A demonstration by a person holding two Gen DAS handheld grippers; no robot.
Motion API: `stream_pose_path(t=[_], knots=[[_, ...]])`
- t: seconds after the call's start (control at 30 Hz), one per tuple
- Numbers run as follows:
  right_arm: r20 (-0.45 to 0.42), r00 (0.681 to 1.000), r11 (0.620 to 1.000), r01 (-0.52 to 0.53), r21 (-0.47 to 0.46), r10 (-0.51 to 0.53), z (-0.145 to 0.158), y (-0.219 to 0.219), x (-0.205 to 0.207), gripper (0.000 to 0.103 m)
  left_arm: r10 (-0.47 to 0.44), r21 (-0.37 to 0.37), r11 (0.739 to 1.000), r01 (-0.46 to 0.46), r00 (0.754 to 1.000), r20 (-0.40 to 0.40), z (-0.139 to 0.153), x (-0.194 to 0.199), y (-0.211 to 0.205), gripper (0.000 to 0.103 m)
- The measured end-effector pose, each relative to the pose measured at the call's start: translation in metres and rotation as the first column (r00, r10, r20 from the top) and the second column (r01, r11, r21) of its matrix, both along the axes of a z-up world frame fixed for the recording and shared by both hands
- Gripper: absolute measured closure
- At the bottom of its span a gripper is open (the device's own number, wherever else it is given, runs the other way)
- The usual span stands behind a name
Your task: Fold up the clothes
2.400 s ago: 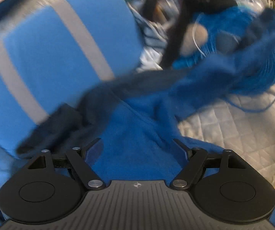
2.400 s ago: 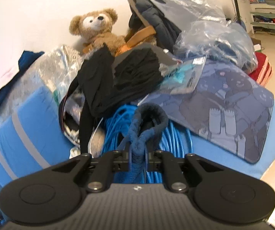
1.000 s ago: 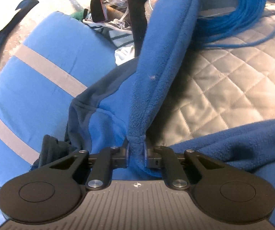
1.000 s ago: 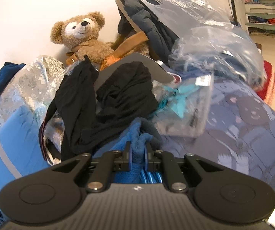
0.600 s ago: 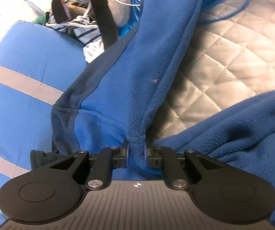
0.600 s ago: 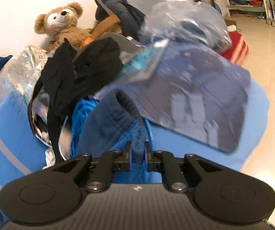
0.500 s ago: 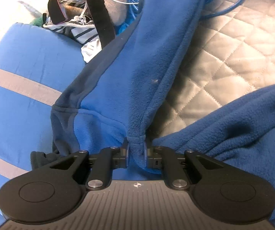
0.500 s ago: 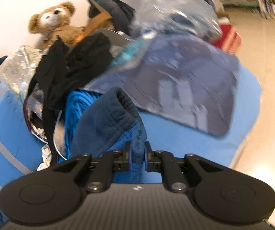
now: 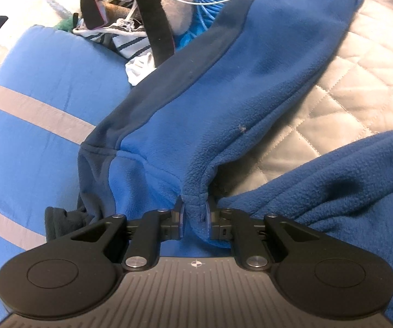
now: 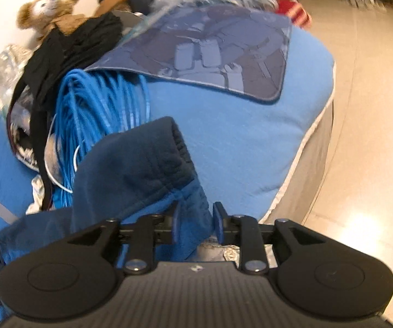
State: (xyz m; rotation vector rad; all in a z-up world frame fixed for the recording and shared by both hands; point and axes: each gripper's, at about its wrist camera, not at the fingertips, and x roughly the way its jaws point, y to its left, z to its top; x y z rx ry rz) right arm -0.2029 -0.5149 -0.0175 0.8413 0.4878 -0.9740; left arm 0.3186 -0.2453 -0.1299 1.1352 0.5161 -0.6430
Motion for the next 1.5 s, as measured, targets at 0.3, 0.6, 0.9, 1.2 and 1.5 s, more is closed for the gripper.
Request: stream_pose_path(t=[0.3, 0.6, 0.9, 1.2, 1.5], knots=[[-0.171, 0.985, 0.938, -0.064, -0.342, 0.005, 0.036, 0.061, 0.002, 0.025, 0.033, -0.031, 0.999, -0.033, 0.999, -0.001, 0.000, -0.001, 0.001, 0.091], [-0.292, 0.836, 0.679, -0.548, -0.489, 0.464, 0.041, 0.129, 0.106, 0.086, 0.088, -0.056, 0.995, -0.088, 0.996, -0.001, 0.000, -0.001, 0.000, 0.091], [-0.294, 0.722, 0.616, -0.689, -0.381, 0.626, -0.017, 0.101, 0.233, 0.095, 0.142, -0.105, 0.984, -0.143, 0.990, -0.018, 0.000, 0.002, 0.003, 0.091], [-0.312, 0.760, 0.707, -0.647, -0.286, 0.570, -0.038, 0.074, 0.249, 0.061, 0.183, -0.107, 0.977, -0.185, 0.983, -0.030, 0.004, 0.005, 0.000, 0.080], [-0.287, 0.752, 0.644, -0.657, -0.392, 0.593, 0.029, 0.072, 0.140, 0.014, 0.249, -0.166, 0.955, -0.248, 0.968, -0.015, 0.033, -0.007, 0.011, 0.045]])
